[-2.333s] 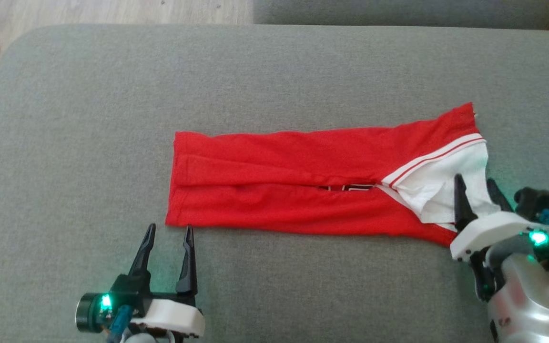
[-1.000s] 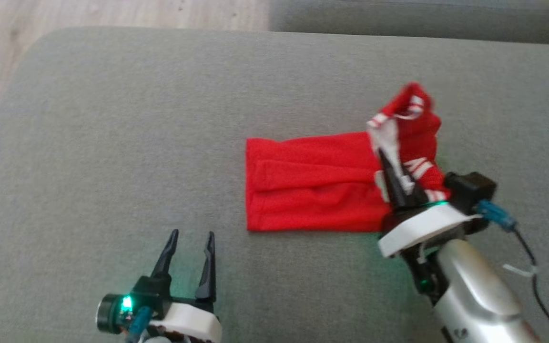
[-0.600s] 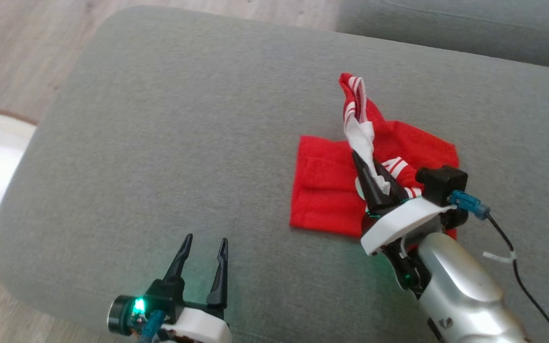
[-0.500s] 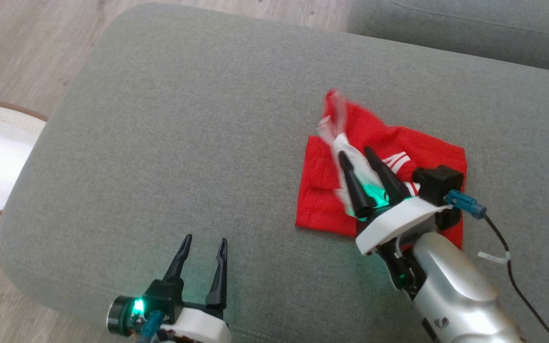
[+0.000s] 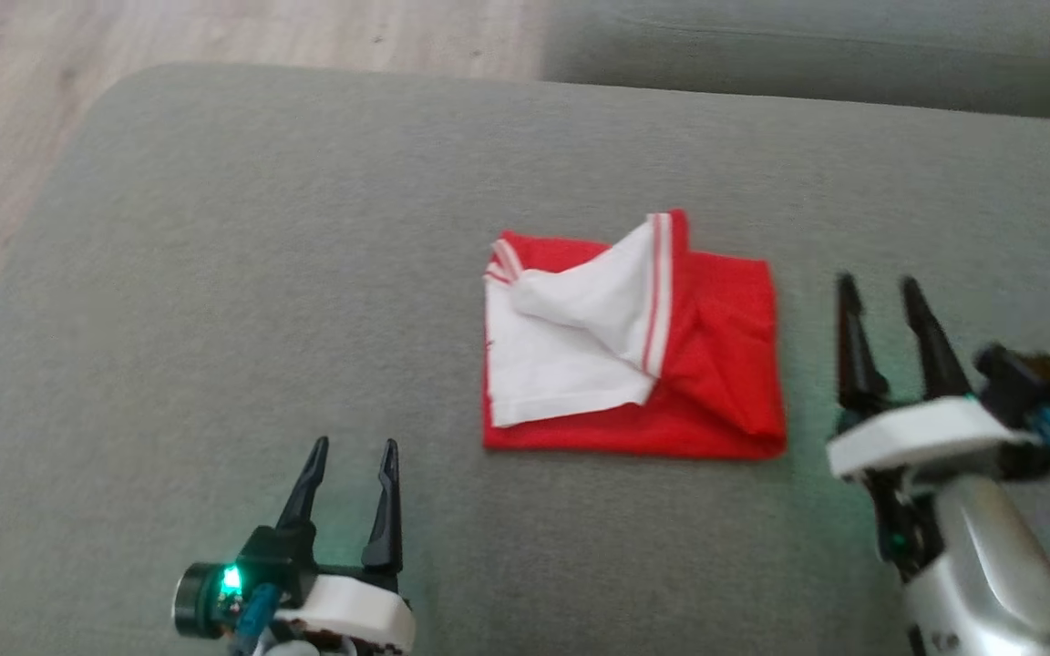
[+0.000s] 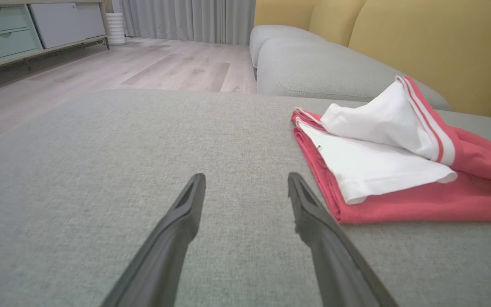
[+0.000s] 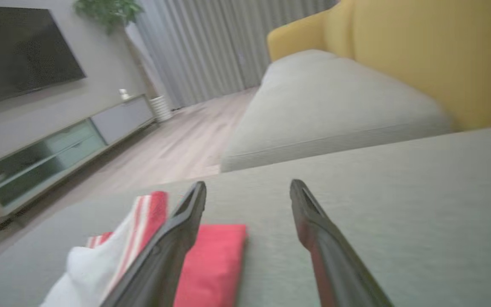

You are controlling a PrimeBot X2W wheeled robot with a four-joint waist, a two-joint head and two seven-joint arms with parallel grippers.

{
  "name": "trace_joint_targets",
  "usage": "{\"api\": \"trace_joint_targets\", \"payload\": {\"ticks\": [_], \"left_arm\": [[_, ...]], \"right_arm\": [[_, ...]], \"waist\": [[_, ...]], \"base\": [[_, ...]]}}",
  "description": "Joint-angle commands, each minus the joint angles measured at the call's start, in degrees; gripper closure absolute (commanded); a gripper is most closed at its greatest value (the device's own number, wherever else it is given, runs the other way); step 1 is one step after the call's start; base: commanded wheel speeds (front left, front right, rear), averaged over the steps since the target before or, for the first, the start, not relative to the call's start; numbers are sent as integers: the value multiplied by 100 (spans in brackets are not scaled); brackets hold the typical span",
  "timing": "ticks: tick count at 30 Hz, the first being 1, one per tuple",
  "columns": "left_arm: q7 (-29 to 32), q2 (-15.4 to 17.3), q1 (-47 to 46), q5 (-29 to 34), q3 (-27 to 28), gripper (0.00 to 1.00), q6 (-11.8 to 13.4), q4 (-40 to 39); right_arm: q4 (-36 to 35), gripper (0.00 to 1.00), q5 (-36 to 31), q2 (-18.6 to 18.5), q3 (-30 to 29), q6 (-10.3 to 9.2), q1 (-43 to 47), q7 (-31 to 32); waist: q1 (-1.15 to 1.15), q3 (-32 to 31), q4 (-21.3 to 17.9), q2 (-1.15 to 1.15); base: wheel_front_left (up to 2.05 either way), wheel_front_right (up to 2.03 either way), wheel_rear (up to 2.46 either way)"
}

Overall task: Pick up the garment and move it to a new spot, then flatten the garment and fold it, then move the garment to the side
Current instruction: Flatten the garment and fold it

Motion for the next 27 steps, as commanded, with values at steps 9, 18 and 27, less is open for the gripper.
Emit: {"api": "trace_joint_targets", "payload": {"ticks": [9,18,27], "left_arm": [[-32,4,-136,192,582,0,90,-284],[-32,4,210,368,812,0,132,-578],[-32,4,115,370,634,0,91,-651]], "right_arm": [[-539,0,-849,182,-914,-4,568,-62],[-513,0,-826,198,-954,-4,897,-62],[-320,0,-855,199,-686,-4,721,-62]], "waist": [[0,-193,-779,0],[0,-296,-1009,0],[0,-153,-765,0]], "base": [[0,0,0],[0,0,0],[0,0,0]]}}
